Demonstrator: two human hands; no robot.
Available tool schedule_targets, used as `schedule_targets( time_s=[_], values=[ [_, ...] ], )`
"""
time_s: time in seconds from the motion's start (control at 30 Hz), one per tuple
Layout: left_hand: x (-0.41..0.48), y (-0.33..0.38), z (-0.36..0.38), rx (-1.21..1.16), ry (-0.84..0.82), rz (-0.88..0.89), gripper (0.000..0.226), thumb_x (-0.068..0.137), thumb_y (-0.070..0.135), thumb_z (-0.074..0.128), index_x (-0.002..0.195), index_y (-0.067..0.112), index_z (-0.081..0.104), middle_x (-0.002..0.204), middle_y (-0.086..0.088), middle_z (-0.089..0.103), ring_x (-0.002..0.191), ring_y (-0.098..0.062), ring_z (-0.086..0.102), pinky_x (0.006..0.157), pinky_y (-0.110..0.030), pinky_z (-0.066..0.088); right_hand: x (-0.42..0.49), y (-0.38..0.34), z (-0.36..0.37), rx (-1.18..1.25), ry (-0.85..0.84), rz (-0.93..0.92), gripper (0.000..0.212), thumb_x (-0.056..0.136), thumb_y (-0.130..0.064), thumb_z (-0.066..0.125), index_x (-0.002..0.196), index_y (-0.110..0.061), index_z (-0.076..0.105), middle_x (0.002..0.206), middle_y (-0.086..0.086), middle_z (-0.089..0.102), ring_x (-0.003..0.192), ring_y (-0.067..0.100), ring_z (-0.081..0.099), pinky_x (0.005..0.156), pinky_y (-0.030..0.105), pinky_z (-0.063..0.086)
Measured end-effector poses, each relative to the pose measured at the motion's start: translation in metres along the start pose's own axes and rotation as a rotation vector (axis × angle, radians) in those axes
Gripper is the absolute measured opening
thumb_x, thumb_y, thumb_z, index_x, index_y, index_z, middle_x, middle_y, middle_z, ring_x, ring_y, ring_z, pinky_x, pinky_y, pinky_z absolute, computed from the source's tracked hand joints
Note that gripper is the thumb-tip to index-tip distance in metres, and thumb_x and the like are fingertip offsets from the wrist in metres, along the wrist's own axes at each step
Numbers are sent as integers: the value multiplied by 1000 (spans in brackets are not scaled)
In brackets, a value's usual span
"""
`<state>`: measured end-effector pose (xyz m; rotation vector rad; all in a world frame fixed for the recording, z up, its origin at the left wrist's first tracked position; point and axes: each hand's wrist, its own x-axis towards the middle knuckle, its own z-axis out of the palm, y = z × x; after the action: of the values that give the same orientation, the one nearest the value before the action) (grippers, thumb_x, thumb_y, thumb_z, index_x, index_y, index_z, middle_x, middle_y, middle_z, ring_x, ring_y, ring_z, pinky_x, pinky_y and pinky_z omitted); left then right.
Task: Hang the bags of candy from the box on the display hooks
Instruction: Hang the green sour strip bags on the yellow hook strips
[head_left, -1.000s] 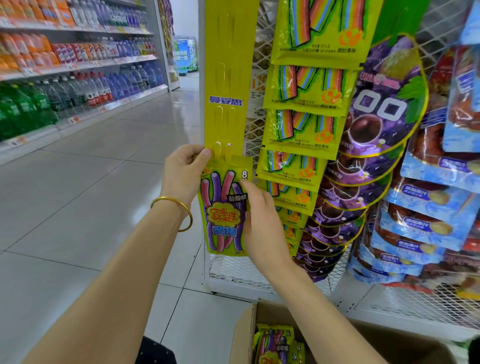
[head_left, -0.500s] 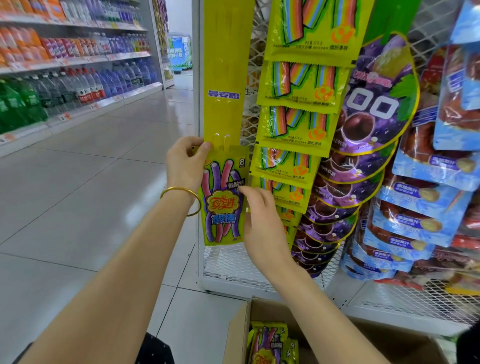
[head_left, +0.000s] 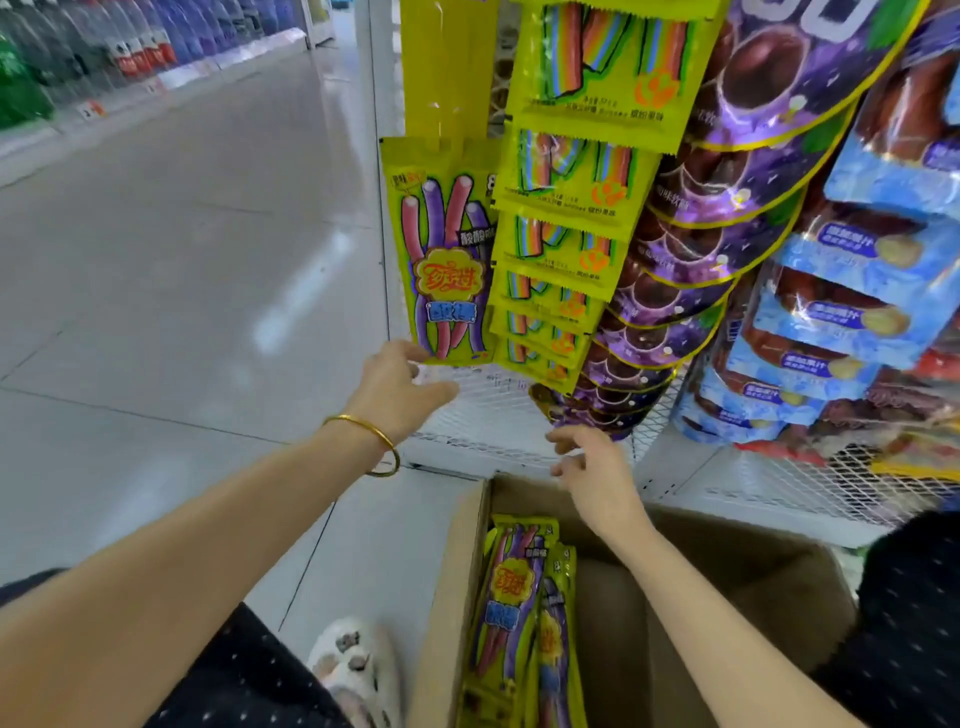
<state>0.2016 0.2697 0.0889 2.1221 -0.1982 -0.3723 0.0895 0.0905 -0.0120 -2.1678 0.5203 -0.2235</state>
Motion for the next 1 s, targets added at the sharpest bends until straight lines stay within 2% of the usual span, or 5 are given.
schedule_targets(
  time_s=[0.27,0.4,0.5,0.77,1.0],
  values=[
    [6,-20,30,83,-240,-39,40,86,25,63,120,12,47,121,-9,49,99,-28,60,84,-40,54,-17,99,57,18,-238,561,24,88,-5,53,112,-6,53,98,8,58,91,26,60,83,38,52],
    [20,-25,38,83,-311,-48,39,88,25,60,121,11,46,124,-11,49,95,-23,60,77,-30,55,-24,119,98,60,-167,810,48,86,-13,63,126,2,40,118,18,57,105,30,57,91,39,47],
    [29,-27,37,62,-337,-56,39,88,24,60,122,10,46,121,-10,51,94,-21,60,77,-29,54,-24,119,119,101,-68,941,44,89,-14,61,127,-2,42,125,17,55,116,33,52,96,38,45],
    [34,-15,31,76,-374,-31,37,89,22,58,122,9,47,116,-10,53,94,-21,61,75,-27,53,-26,109,127,80,5,880,32,93,-9,49,124,-6,52,123,16,58,111,32,54,92,36,45],
    [13,7,42,135,-424,20,42,89,26,59,124,7,47,107,-13,60,99,-31,62,90,-43,51,-29,78,58,263,-41,436,14,87,-12,62,96,-21,58,101,7,67,96,23,62,91,48,48]
  ],
)
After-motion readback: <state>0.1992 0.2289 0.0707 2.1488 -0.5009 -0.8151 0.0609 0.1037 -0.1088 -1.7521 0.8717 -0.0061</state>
